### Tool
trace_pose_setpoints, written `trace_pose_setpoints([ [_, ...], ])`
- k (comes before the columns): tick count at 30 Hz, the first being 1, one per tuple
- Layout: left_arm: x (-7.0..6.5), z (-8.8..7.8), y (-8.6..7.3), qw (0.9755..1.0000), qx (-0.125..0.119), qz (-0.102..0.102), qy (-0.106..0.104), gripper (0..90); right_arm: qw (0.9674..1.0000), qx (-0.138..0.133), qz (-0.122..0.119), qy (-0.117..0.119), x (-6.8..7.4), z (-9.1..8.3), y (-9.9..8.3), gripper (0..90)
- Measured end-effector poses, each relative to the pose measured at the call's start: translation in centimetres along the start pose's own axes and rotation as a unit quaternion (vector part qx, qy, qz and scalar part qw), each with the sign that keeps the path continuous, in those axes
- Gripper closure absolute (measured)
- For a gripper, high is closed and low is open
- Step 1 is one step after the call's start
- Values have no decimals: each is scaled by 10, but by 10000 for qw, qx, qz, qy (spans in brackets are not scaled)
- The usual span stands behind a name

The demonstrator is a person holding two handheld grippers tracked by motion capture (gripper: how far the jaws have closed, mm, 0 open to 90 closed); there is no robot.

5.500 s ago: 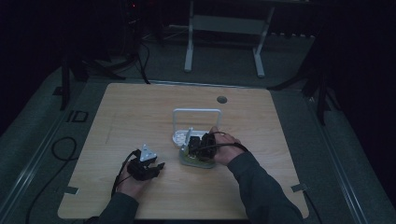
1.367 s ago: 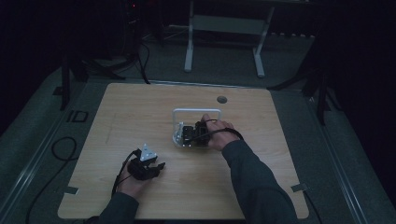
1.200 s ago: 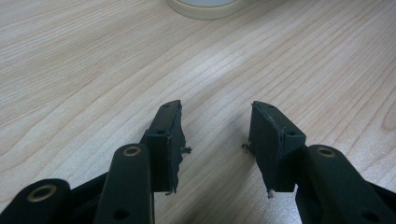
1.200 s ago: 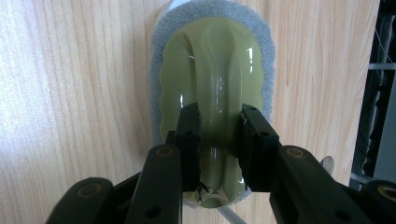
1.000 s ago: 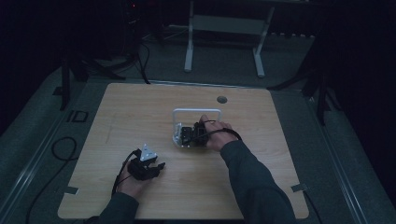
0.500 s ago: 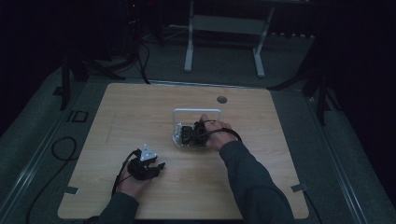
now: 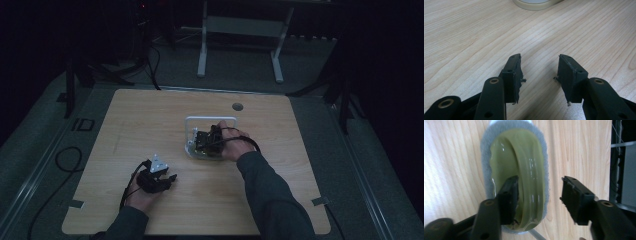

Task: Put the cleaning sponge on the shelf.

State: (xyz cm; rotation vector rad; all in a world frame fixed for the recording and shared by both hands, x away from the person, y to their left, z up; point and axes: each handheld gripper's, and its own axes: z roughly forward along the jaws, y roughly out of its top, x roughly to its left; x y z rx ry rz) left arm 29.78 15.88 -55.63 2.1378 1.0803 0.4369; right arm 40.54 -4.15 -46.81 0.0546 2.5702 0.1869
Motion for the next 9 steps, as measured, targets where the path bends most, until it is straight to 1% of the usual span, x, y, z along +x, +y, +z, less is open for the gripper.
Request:
trace_pose_setpoints([
  [2, 0, 0, 0, 10000, -6, -6, -2, 543, 9999, -65, 76, -27, -1, -6, 0, 398],
  [4, 0, 0, 0, 10000, -15, -10, 1, 542, 9999, -123, 72, -14, 0, -12, -1, 367],
  [5, 0, 0, 0, 10000, -18, -14, 0, 543, 9999, -139, 61, -26, 0, -15, -1, 361],
  [9, 0, 0, 0, 10000, -9, -5, -1, 542, 9995, -279, 102, 62, 6, -29, -7, 345],
])
